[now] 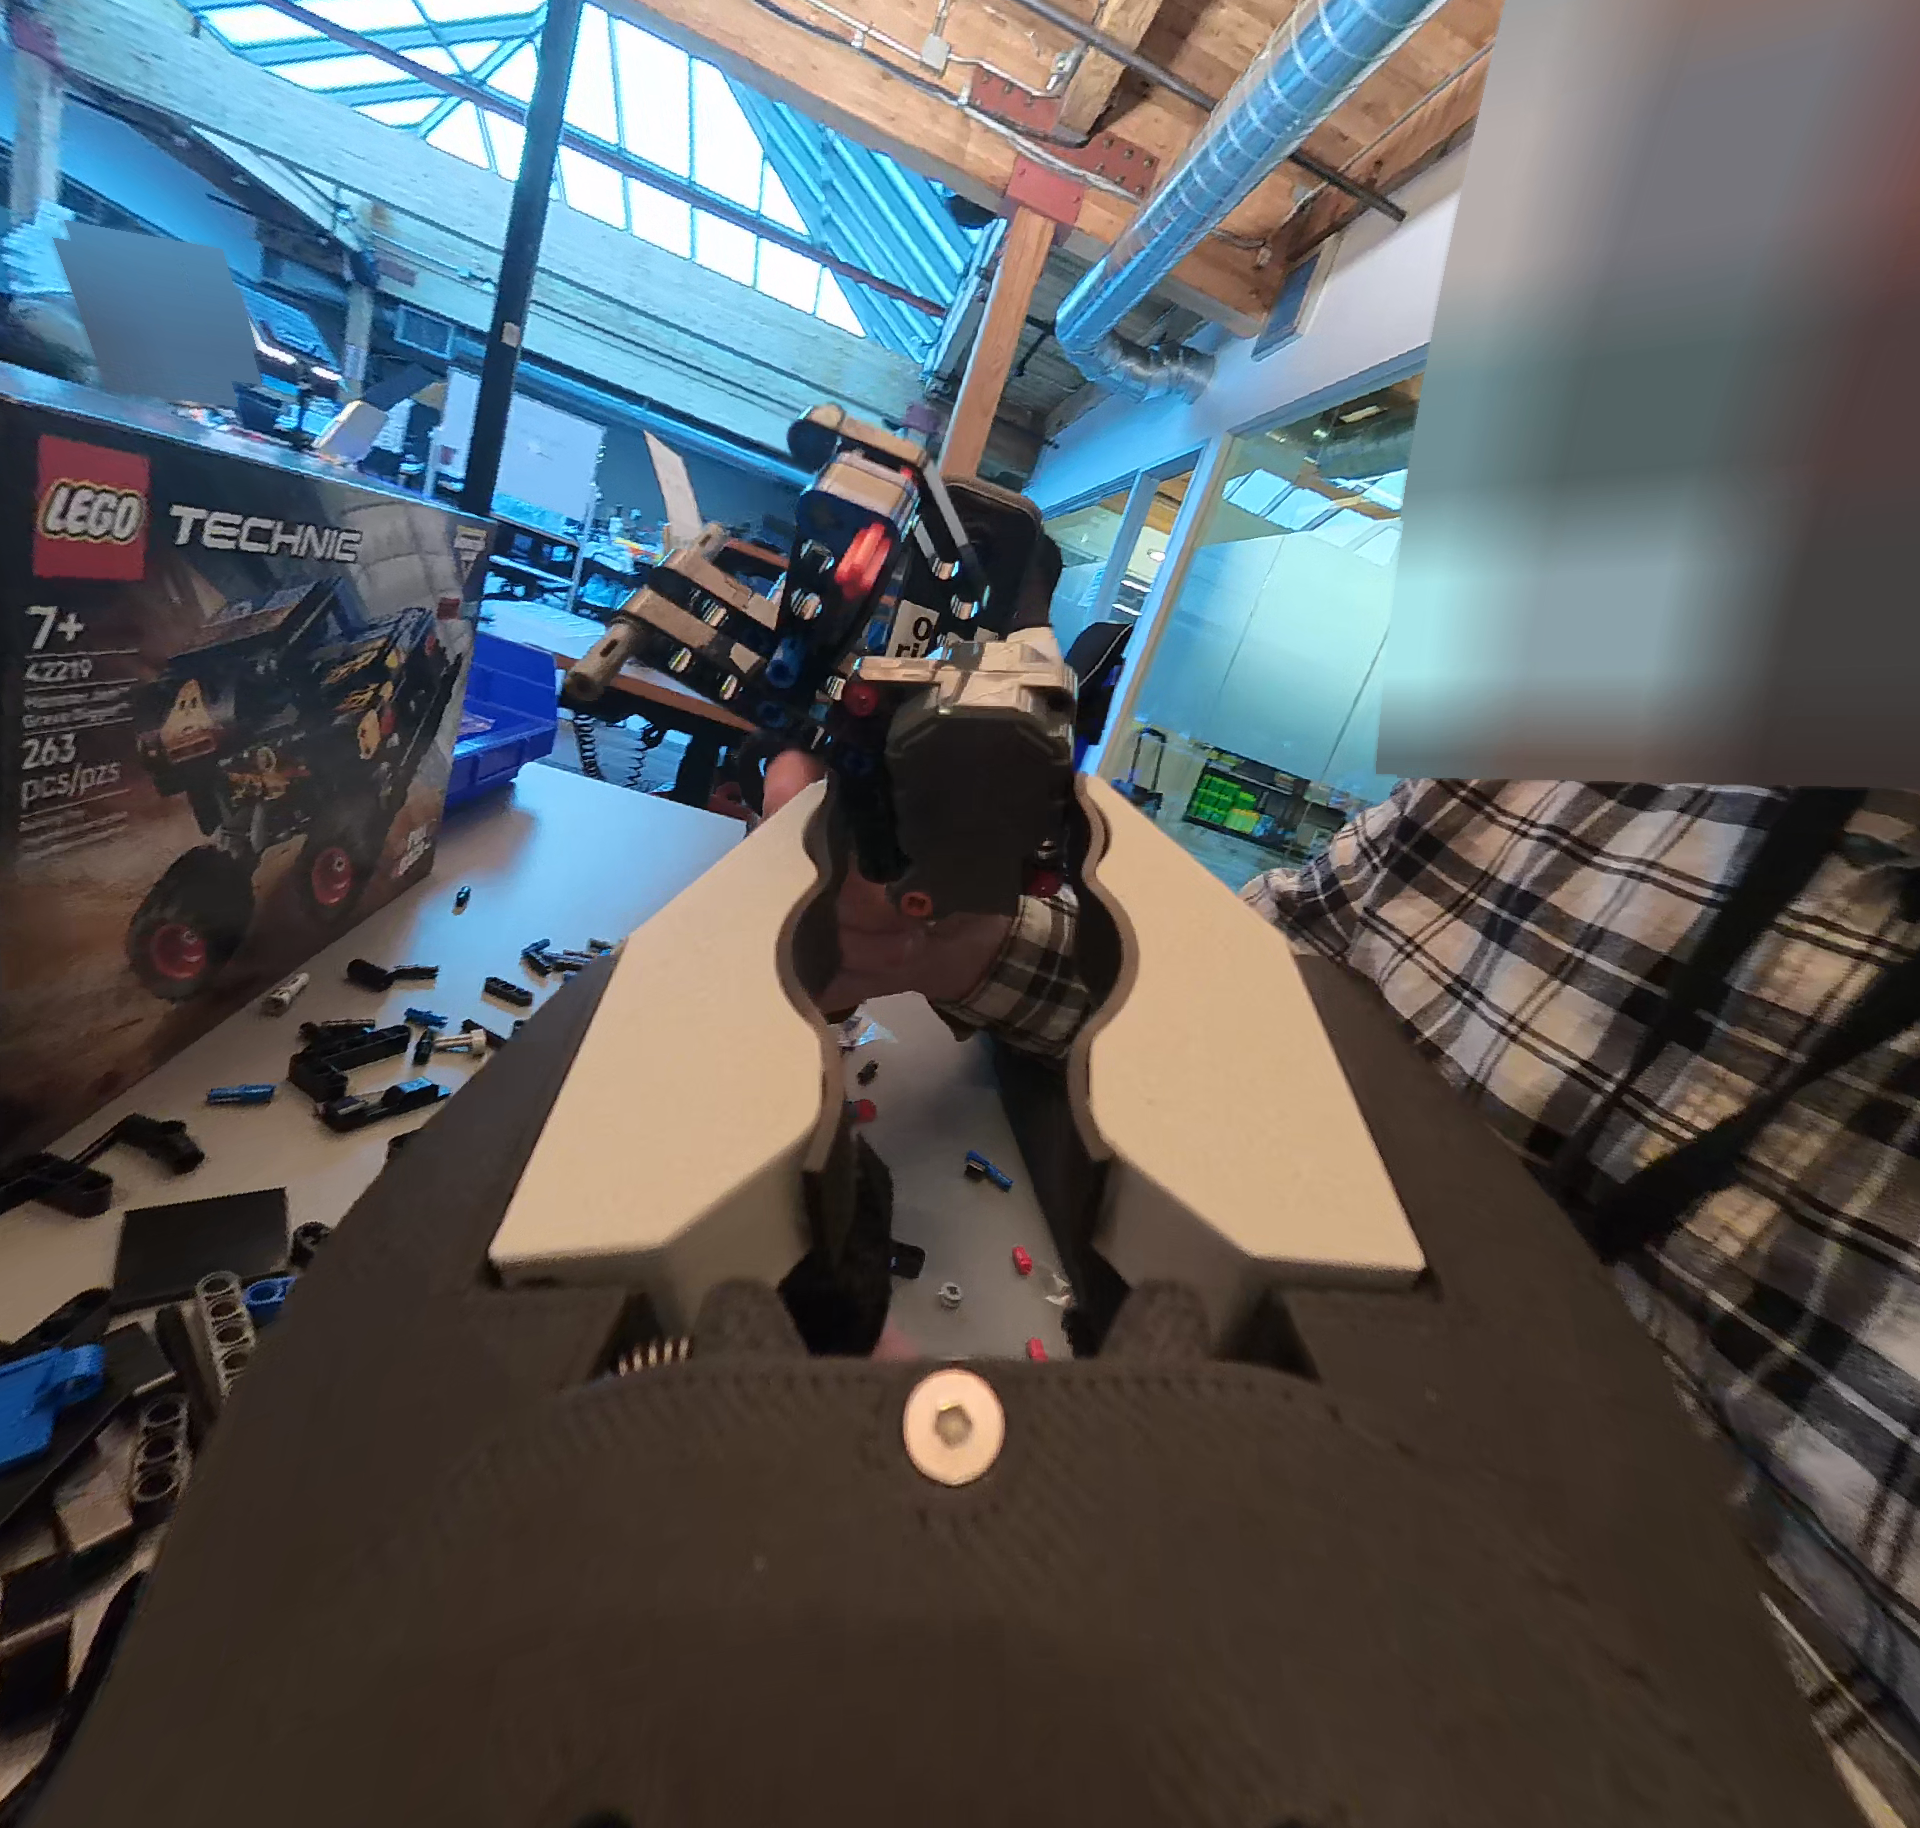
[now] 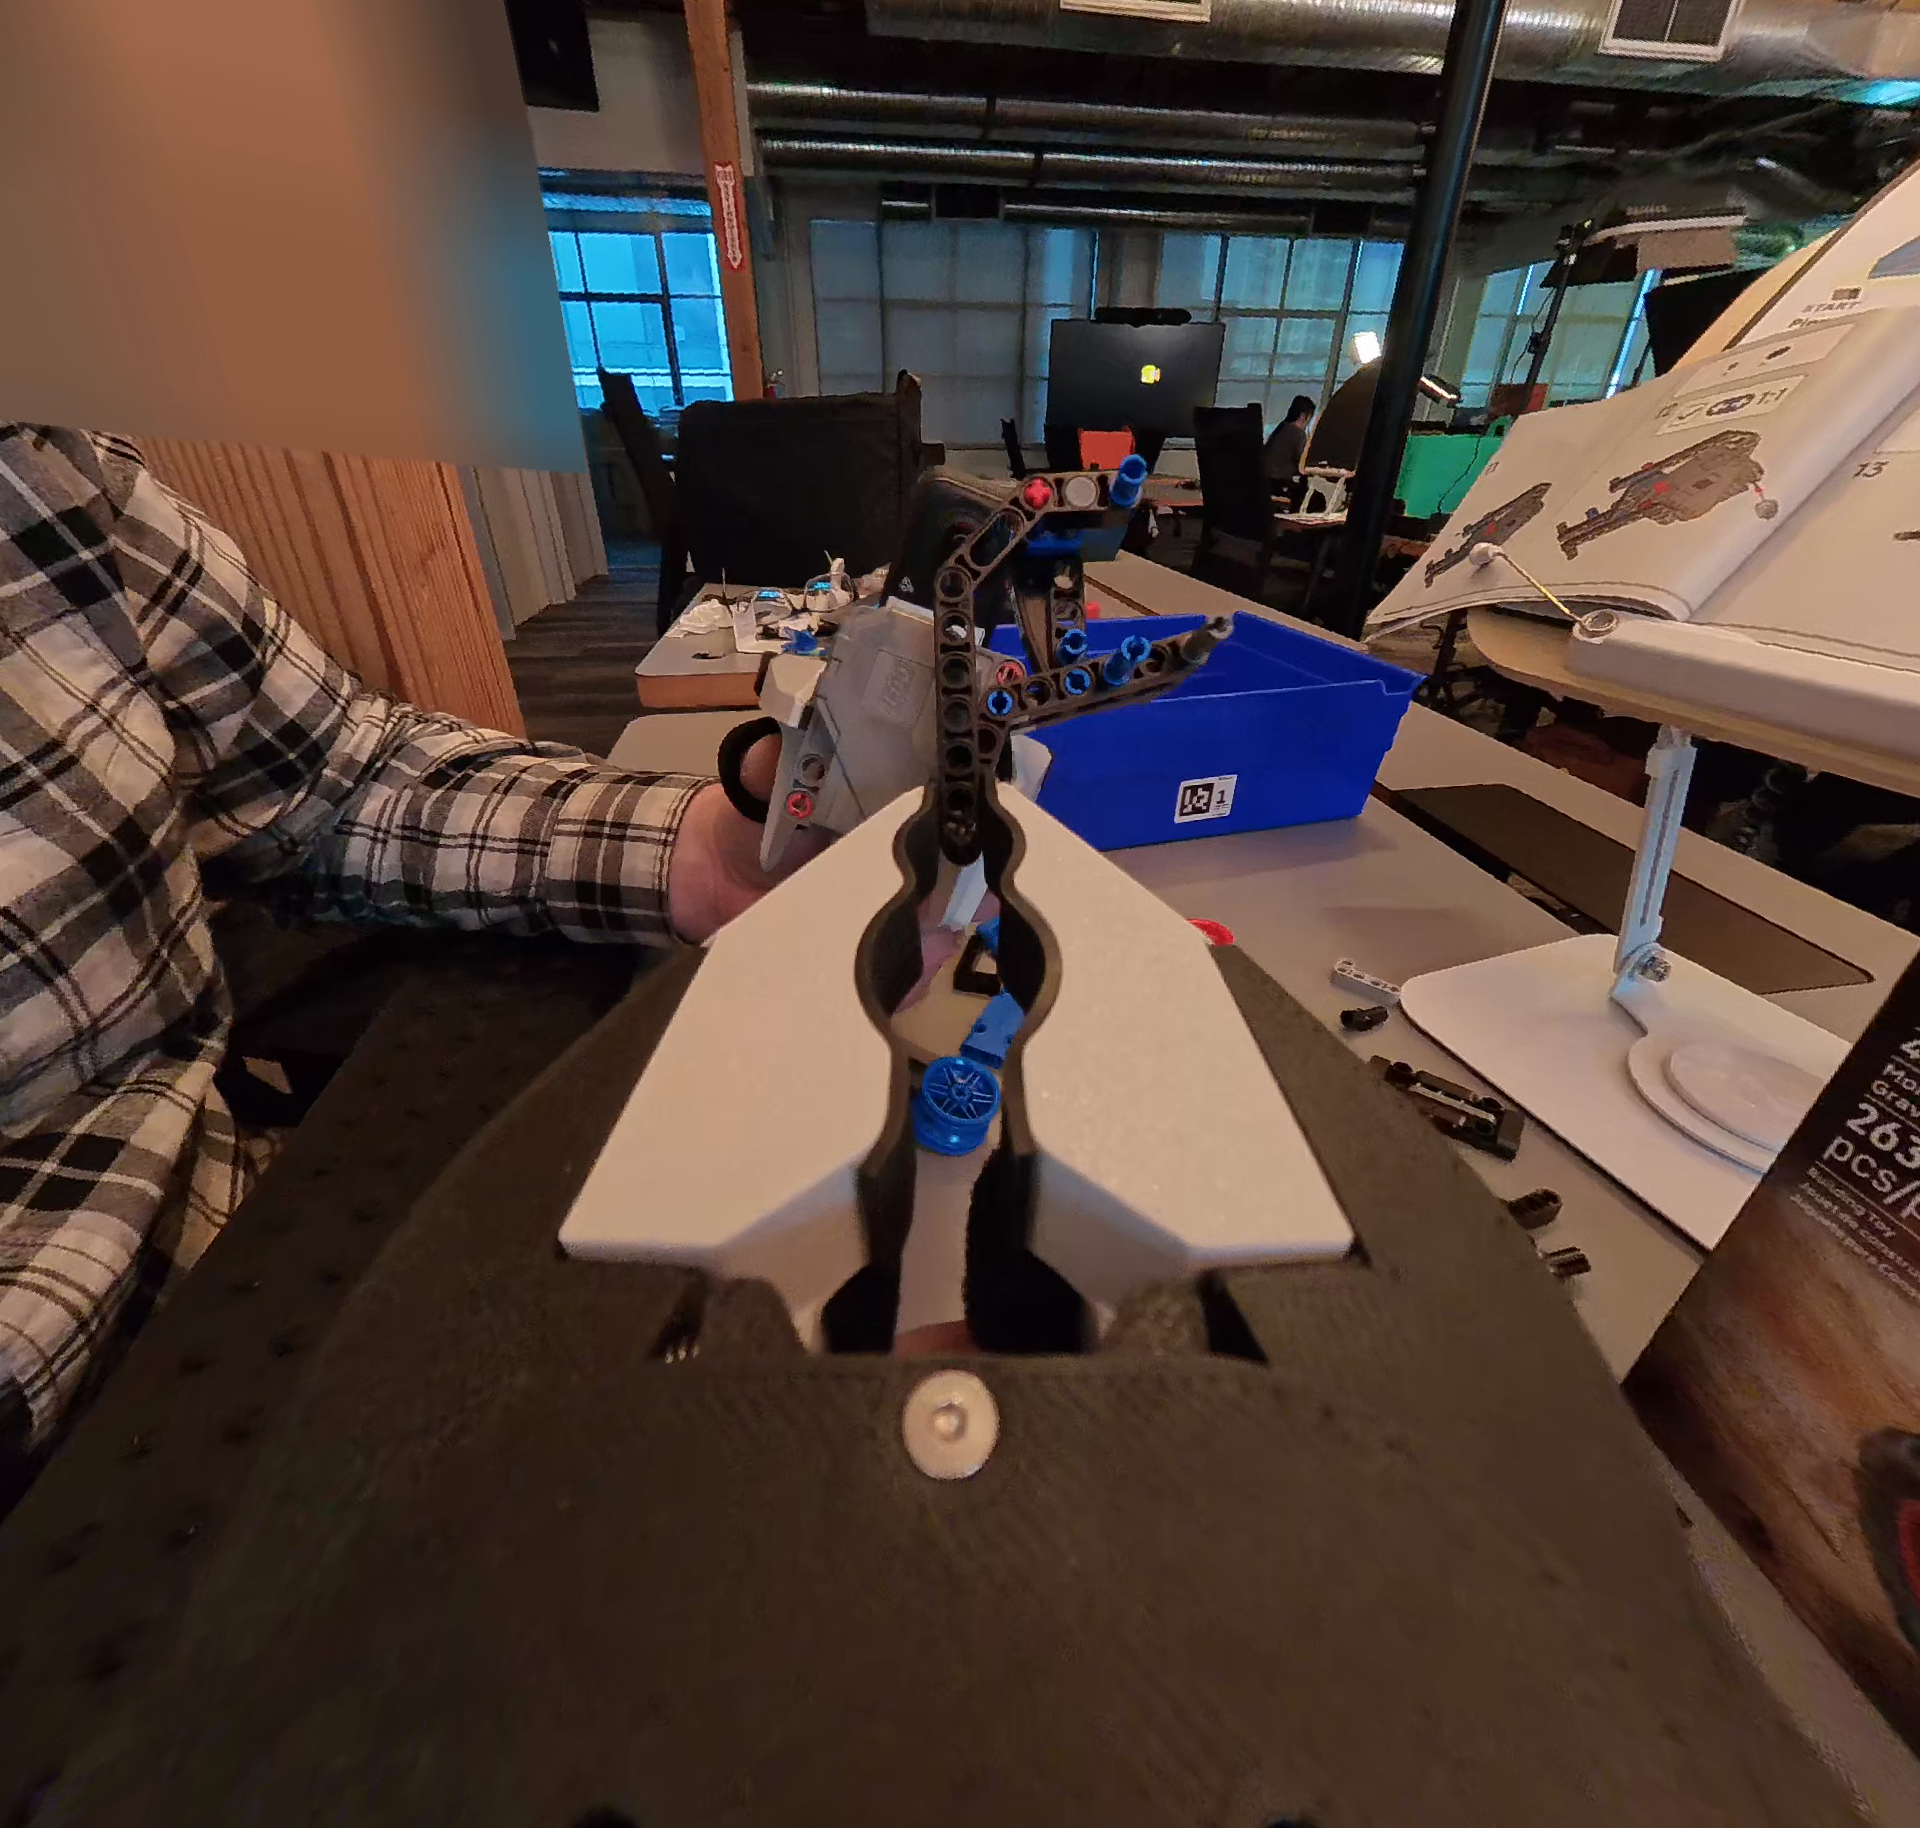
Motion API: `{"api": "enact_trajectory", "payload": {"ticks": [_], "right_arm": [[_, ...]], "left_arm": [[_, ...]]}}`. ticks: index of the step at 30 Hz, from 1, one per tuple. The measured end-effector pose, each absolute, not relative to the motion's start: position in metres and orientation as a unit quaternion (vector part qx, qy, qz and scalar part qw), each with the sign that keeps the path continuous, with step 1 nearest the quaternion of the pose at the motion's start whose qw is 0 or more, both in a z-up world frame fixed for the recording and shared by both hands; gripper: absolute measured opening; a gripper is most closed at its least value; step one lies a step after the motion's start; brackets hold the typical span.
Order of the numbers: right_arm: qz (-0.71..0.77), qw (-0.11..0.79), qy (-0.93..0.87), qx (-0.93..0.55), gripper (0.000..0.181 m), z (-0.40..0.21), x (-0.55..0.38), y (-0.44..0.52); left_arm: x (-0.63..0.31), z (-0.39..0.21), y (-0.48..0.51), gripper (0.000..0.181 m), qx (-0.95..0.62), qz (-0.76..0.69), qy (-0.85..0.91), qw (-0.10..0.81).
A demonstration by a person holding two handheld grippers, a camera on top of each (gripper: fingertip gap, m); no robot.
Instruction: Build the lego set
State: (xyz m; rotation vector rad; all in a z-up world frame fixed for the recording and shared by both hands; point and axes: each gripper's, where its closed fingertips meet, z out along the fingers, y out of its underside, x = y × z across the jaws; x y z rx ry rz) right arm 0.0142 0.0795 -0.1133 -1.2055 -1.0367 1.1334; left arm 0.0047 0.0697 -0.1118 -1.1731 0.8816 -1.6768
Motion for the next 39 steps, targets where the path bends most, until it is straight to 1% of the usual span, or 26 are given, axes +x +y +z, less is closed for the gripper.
{"api": "enact_trajectory", "payload": {"ticks": [21,39], "right_arm": [[0.508,0.529,-0.43,-0.526,0.006,-0.133,0.015,0.09],[0.5,0.531,-0.434,-0.529,0.005,-0.134,0.017,0.091]], "left_arm": [[0.009,-0.121,0.081,0.04,-0.512,-0.644,0.346,0.451],[0.01,-0.123,0.083,0.039,-0.515,-0.64,0.345,0.454]]}}
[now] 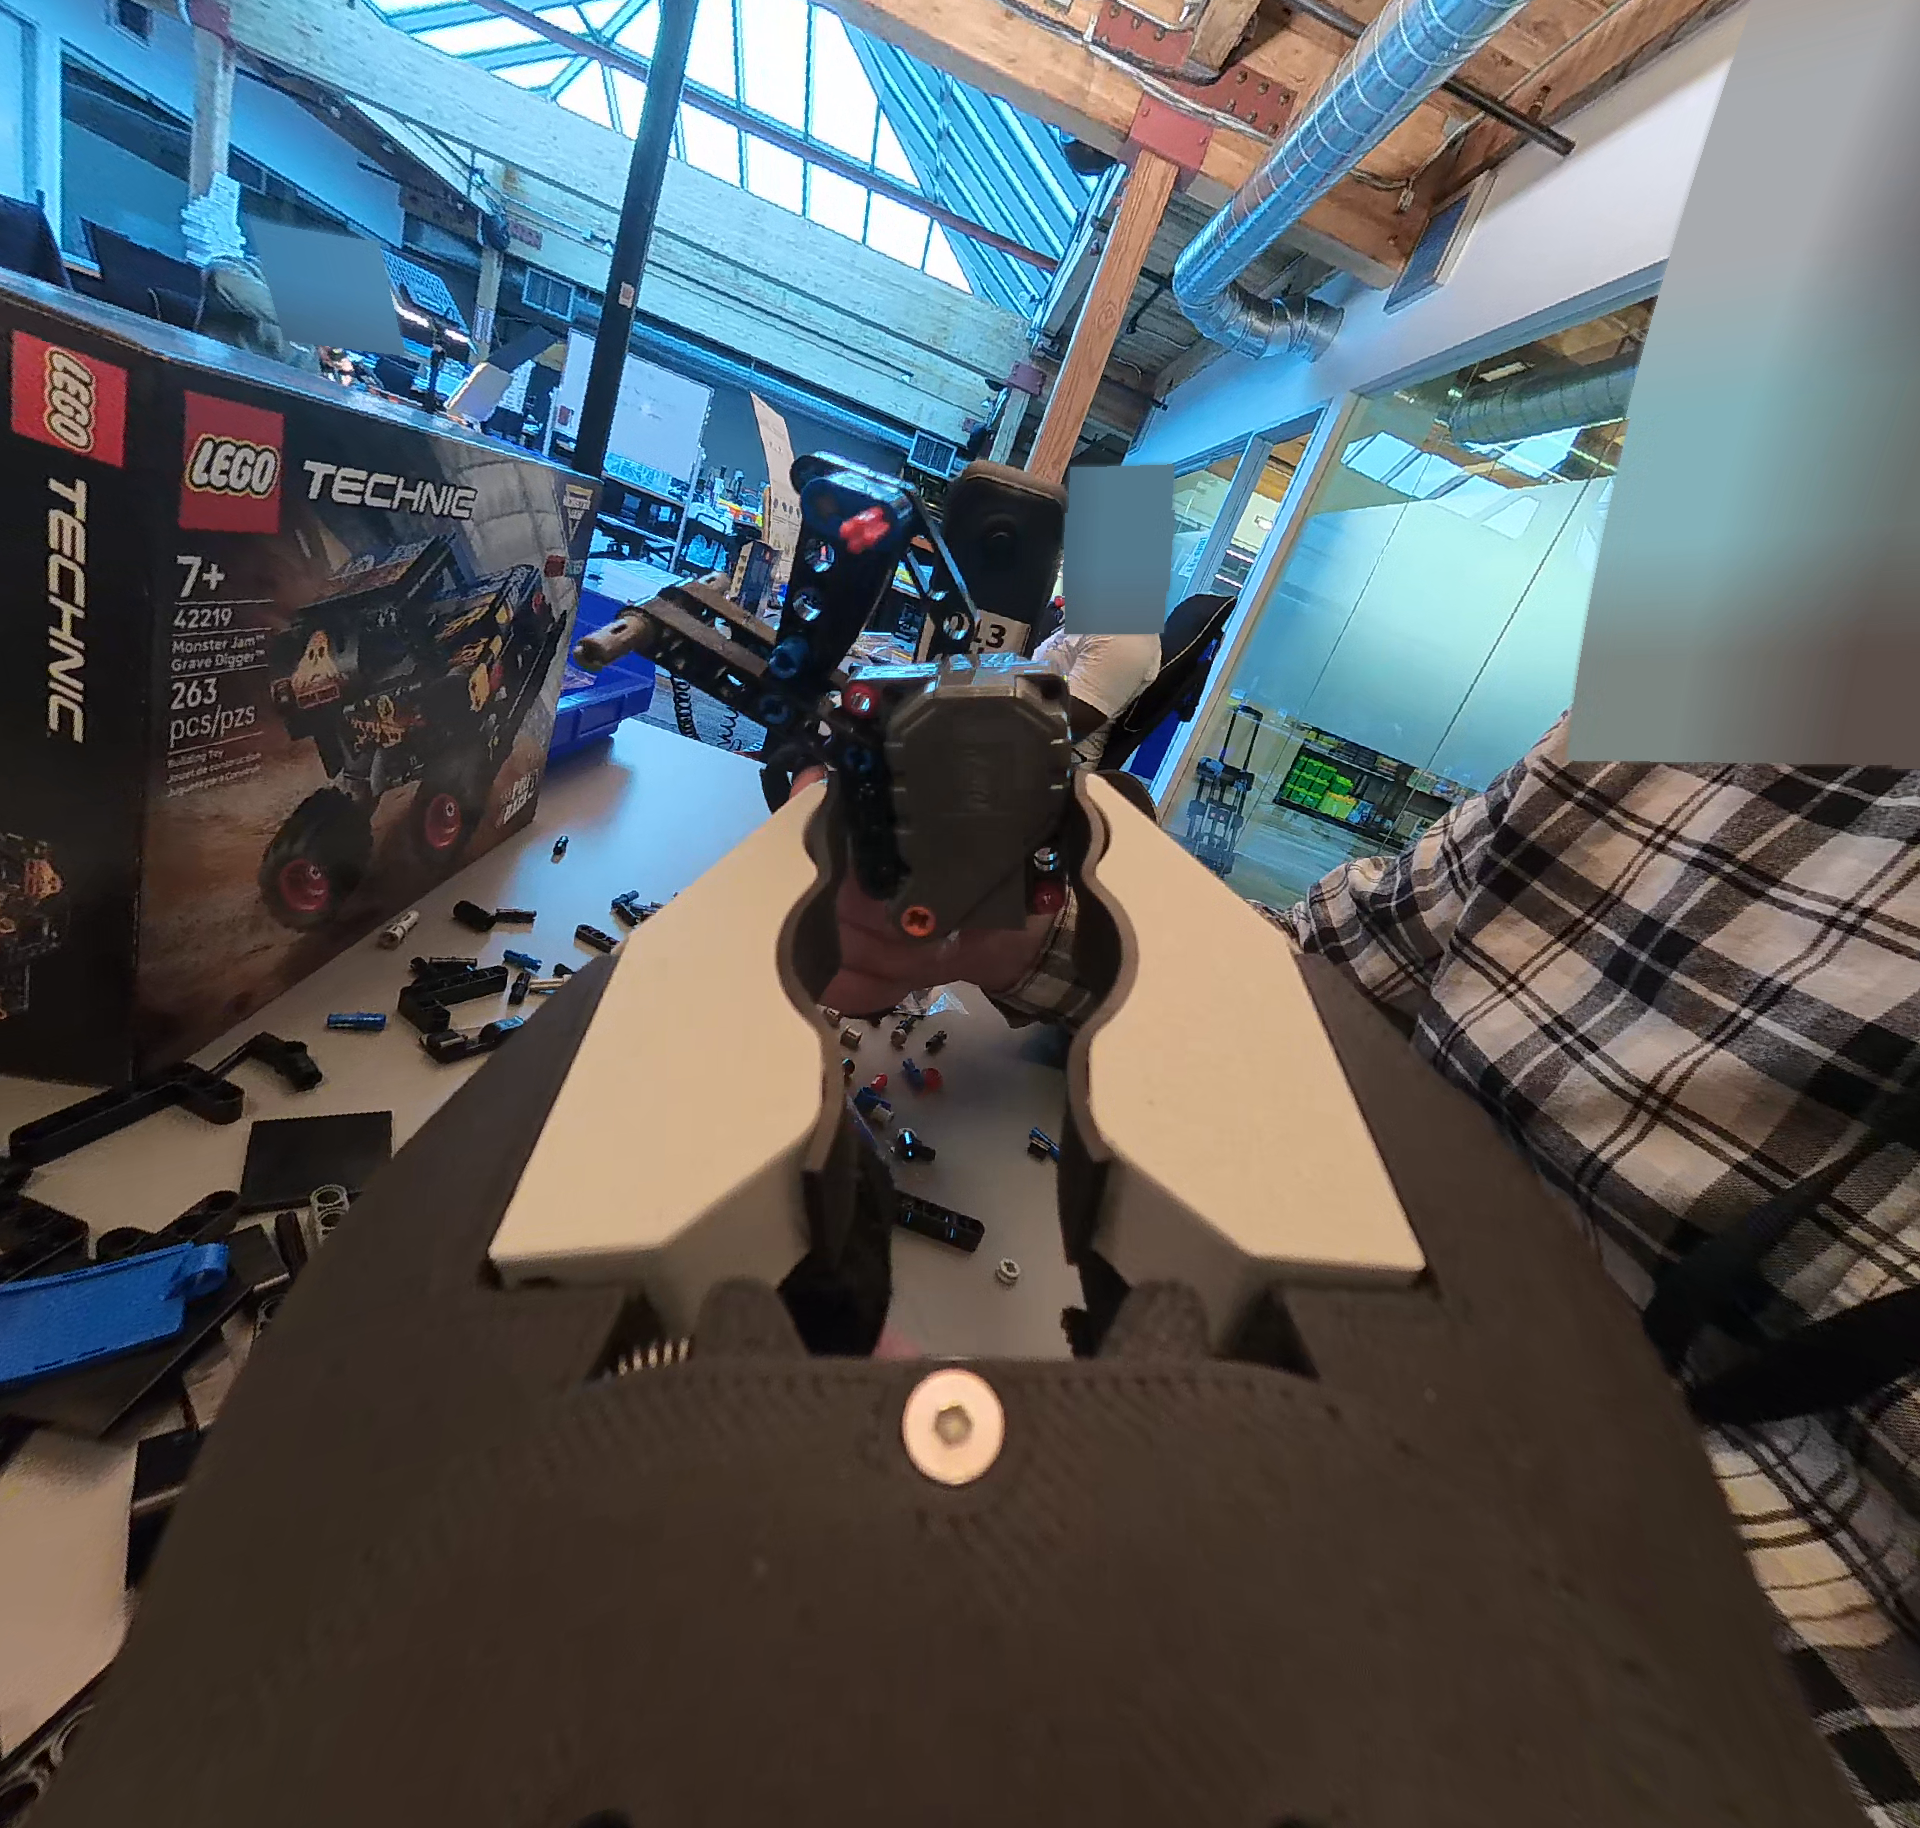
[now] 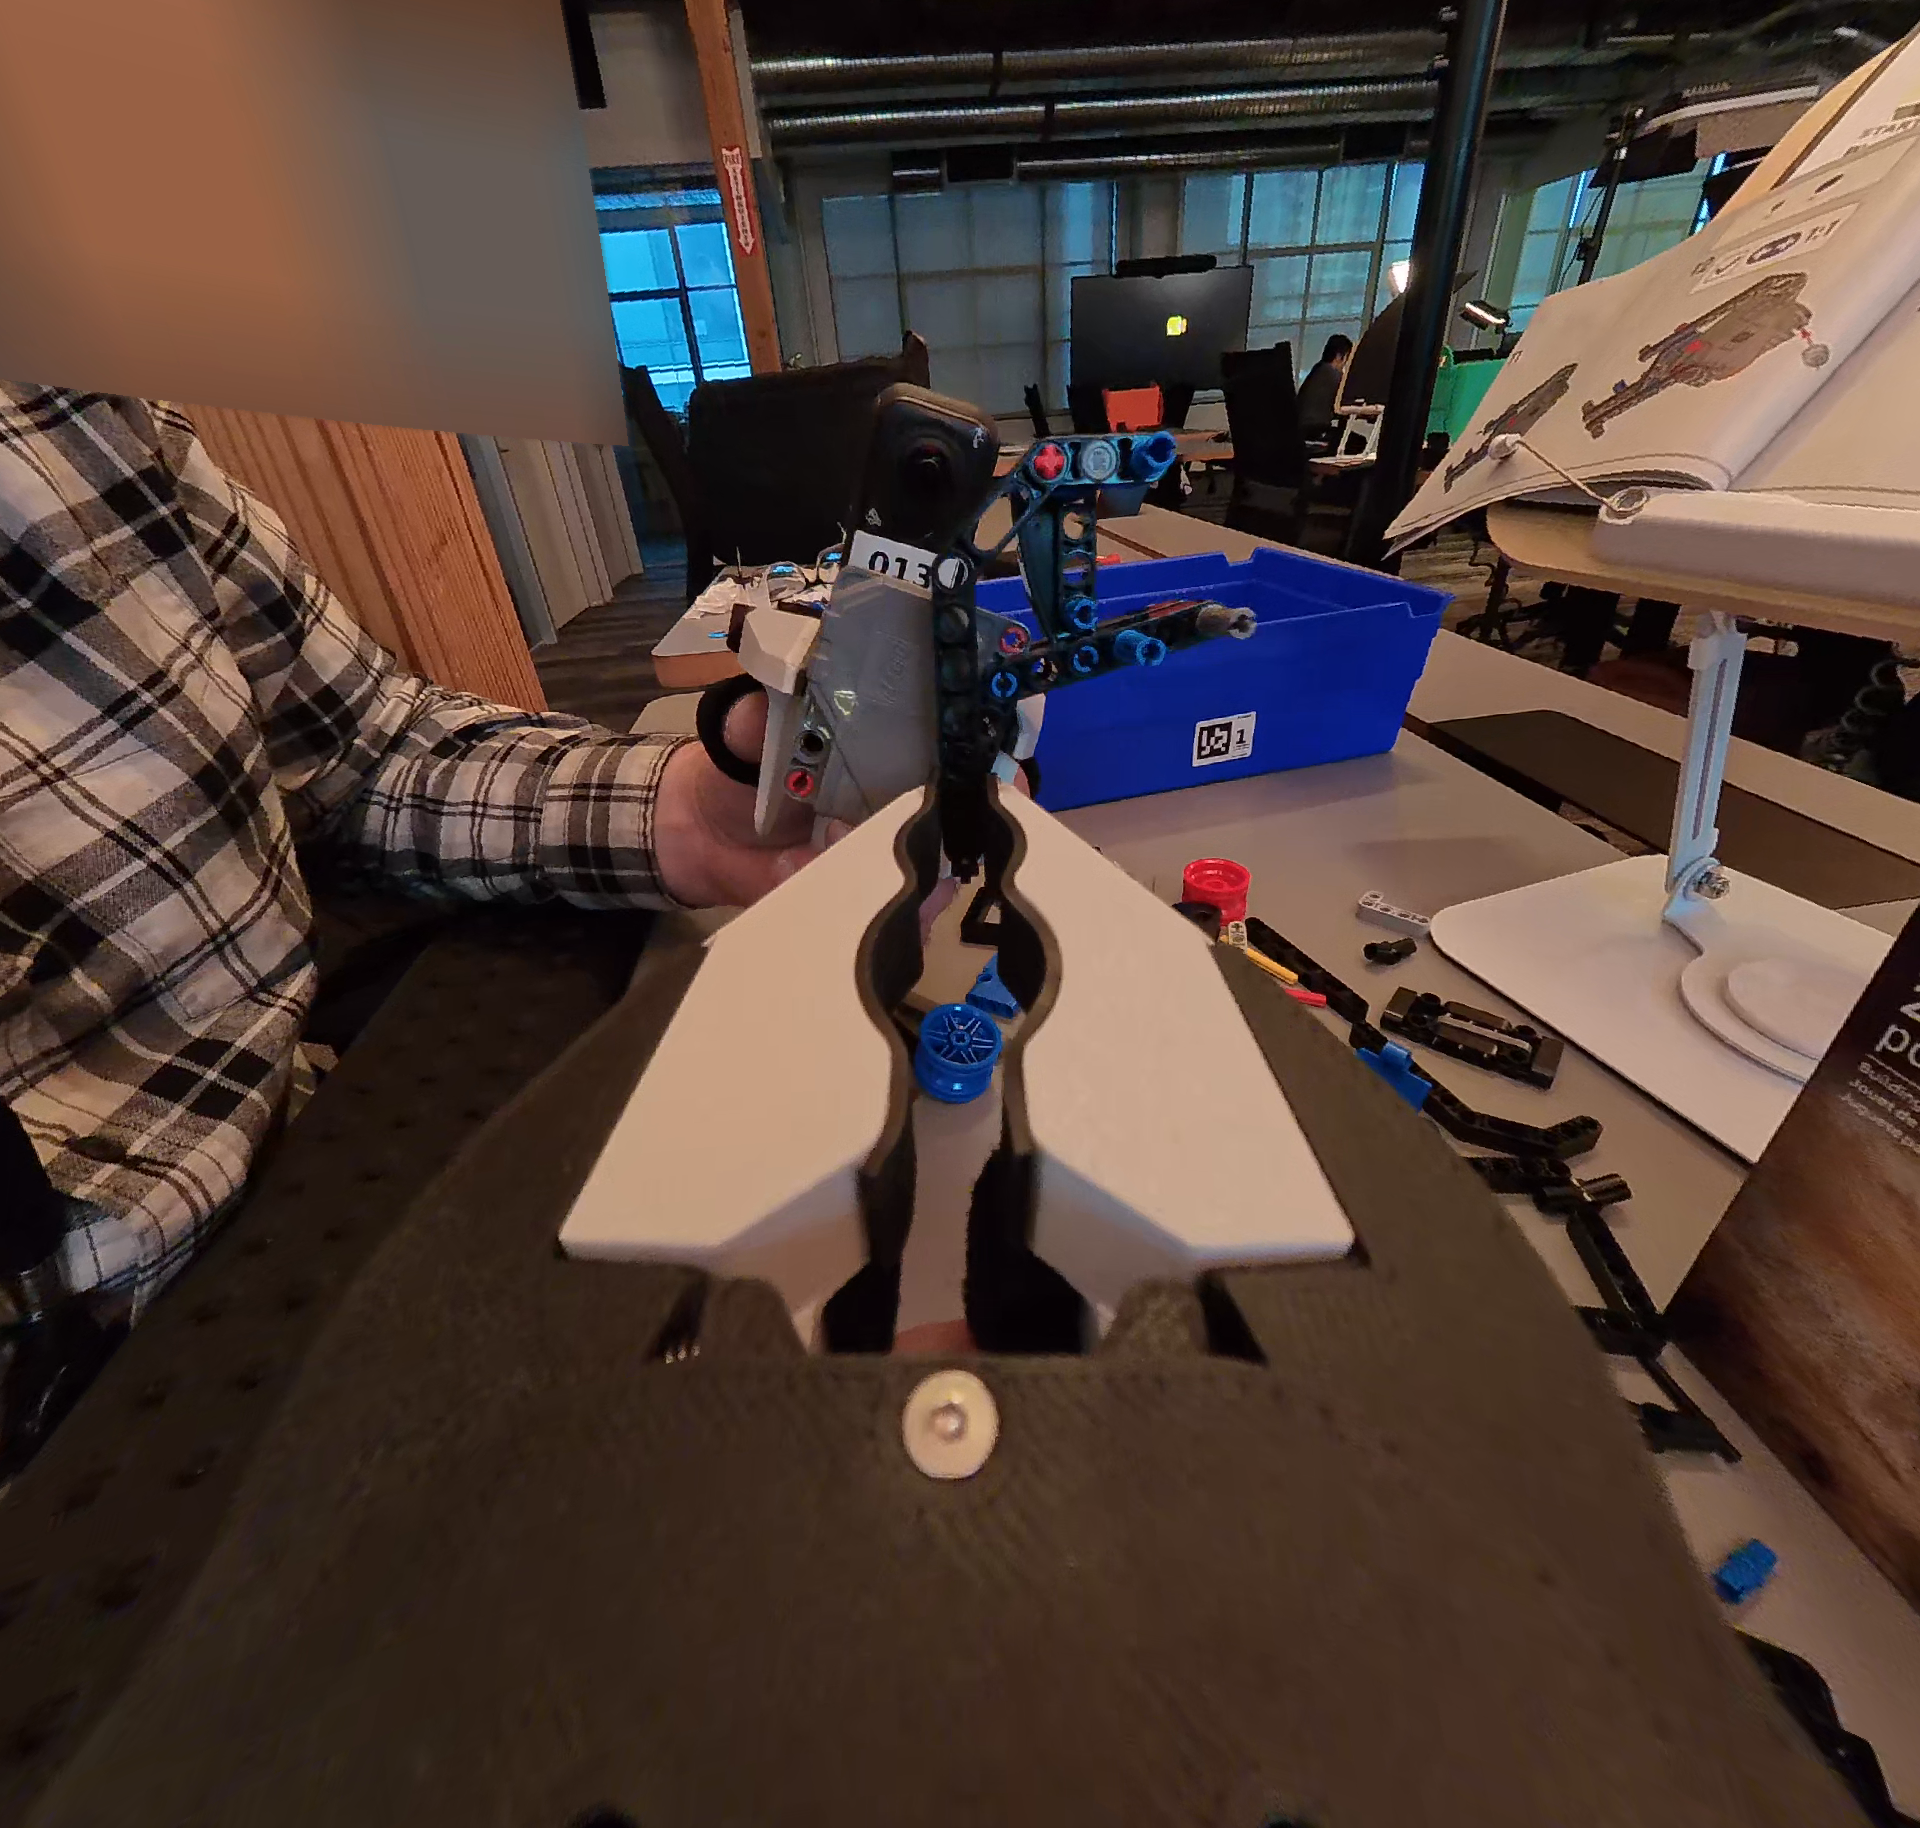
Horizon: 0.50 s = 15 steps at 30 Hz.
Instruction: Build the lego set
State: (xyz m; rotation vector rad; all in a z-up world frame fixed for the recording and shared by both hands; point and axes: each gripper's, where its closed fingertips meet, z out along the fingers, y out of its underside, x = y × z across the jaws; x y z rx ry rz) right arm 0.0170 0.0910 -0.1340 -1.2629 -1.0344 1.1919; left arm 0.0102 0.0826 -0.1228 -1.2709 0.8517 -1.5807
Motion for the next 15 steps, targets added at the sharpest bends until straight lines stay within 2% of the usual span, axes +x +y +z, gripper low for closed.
{"api": "enact_trajectory", "payload": {"ticks": [15], "right_arm": [[0.499,0.531,-0.433,-0.53,0.005,-0.1344,0.0176,0.0921]], "left_arm": [[0.0144,-0.1227,0.0831,0.04,-0.515,-0.641,0.343,0.454]]}}
